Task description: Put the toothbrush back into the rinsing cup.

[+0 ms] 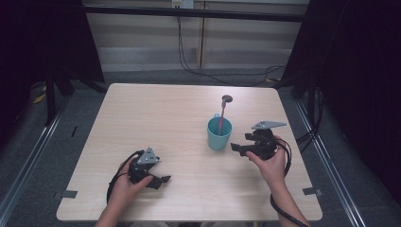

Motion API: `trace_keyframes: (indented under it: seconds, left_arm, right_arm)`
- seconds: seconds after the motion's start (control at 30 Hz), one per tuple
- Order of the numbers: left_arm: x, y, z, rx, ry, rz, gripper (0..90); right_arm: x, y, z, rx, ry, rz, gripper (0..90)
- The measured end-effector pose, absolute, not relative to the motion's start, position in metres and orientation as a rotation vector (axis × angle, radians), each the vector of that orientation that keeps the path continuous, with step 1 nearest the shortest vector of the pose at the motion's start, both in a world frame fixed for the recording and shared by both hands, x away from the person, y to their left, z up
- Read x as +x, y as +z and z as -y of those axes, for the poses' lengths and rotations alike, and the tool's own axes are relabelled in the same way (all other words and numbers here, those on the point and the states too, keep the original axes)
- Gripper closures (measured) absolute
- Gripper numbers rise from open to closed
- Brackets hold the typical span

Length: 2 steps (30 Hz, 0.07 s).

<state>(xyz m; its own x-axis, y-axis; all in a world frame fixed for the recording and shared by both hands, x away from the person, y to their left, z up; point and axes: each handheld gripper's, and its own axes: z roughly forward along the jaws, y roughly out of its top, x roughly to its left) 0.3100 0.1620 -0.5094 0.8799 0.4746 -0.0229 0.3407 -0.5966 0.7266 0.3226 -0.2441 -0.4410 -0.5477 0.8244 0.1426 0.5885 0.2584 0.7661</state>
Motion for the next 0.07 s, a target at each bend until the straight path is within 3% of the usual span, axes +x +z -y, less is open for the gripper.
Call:
trace_keyframes:
  seconds: [0.07]
  left_arm:
    - [0.3100,-0.5095,-0.1620,2.264,0.221,-0.584,14.4]
  right_arm:
    - [0.3216,-0.4428,0.2435,1.306,1.171,-2.249,20.2]
